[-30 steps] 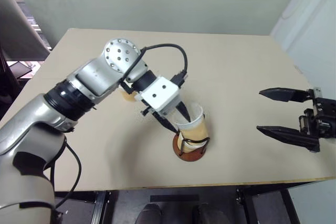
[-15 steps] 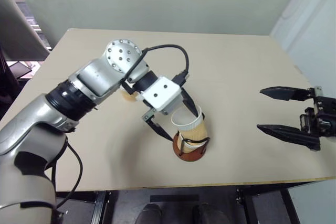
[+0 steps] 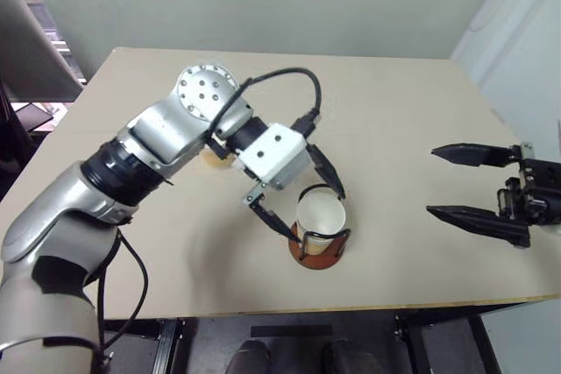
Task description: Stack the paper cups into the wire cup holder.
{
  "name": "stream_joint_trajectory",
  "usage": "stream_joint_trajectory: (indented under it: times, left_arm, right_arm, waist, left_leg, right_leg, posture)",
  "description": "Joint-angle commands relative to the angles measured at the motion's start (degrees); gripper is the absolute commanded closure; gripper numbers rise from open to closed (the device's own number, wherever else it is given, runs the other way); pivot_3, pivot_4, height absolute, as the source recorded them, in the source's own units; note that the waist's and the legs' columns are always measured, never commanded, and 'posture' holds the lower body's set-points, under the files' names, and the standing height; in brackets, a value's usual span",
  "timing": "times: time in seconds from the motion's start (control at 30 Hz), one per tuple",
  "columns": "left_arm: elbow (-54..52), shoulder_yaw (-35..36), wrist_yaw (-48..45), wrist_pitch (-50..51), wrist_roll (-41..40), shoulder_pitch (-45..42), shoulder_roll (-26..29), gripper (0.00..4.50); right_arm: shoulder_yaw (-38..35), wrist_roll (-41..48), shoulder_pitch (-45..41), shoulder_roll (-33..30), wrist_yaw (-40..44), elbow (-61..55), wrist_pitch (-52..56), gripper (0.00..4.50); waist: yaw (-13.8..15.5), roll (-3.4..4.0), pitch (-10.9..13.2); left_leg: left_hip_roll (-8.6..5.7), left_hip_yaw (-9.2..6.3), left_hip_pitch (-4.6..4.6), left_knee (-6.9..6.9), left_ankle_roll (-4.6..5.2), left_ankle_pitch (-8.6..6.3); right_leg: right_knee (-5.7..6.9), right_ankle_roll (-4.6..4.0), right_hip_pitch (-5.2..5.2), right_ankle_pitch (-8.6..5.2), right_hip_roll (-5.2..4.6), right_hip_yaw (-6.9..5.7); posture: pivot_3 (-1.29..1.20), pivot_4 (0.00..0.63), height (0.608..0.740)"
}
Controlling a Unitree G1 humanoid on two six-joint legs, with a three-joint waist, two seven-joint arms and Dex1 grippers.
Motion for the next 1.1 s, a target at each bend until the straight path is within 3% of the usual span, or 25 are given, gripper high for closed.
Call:
stream_joint_trajectory:
  times: [0.03, 0.17, 0.4, 0.53, 0.97, 1.1]
  left_arm:
    - [8.1, 7.7, -1.9, 0.7, 3.6, -2.1, -0.3, 0.07]
    - [33.0, 12.0, 9.5, -3.7, 19.6, -3.0, 2.7, 0.07]
    - [52.8, 15.3, 13.6, -11.4, 33.3, -5.8, -2.0, 0.07]
    - [56.9, 15.8, 11.0, -12.5, 38.0, -6.4, -2.6, 0.07]
    - [61.0, 19.1, 10.9, -13.6, 46.6, -5.3, -3.9, 0.07]
    - [62.3, 19.4, 12.1, -13.6, 48.2, -4.7, -6.1, 1.00]
  right_arm:
    - [-0.6, -0.3, -0.8, -1.3, 1.1, 0.0, -1.2, 0.00]
    - [0.9, -1.4, -1.7, -1.1, 2.0, 1.1, -2.1, 0.00]
    - [3.1, -2.7, -3.7, -1.6, 3.4, 3.0, -2.9, 0.00]
    - [3.0, -3.2, -3.8, -1.9, 3.8, 3.1, -2.8, 0.00]
    - [1.0, -3.6, -1.5, -2.0, 3.5, 2.4, -2.6, 0.00]
    - [0.4, -3.5, -1.2, -2.2, 3.5, 2.3, -2.2, 0.00]
  waist:
    - [0.0, 0.00, 0.0]
    - [-0.4, 0.05, 0.0]
    - [0.1, 0.05, 0.0]
    - [0.4, 0.05, 0.0]
    - [0.4, 0.05, 0.0]
    - [0.4, 0.05, 0.0]
  left_leg:
    - [0.00, 0.00, 0.01, 0.00, 0.00, 0.00]
    - [0.04, -0.01, 0.03, -0.02, 0.02, -0.01]
    - [0.03, -0.18, -0.28, 0.03, 0.06, -0.01]
    - [0.00, -0.18, -0.82, 0.21, 0.09, 0.00]
    - [-0.12, -0.07, -0.79, 0.30, 0.11, 0.01]
    - [-0.08, -0.09, -0.79, 0.36, 0.11, 0.01]
  right_leg:
    - [0.01, 0.00, 0.00, 0.00, 0.00, 0.00]
    - [0.03, 0.01, -0.06, -0.01, -0.07, 0.04]
    - [-0.01, 0.06, -0.36, 0.02, -0.12, 0.04]
    - [-0.04, 0.28, -0.69, 0.14, -0.19, 0.04]
    - [-0.11, 0.30, -0.68, 0.14, -0.09, 0.01]
    - [-0.09, 0.34, -0.67, 0.13, -0.11, 0.02]
  posture:
    - [0.00, 0.150, 0.740]
    - [0.00, 0.150, 0.740]
    - [0.00, 0.150, 0.740]
    - [0.00, 0.150, 0.740]
    - [0.00, 0.150, 0.740]
    - [0.00, 0.150, 0.740]
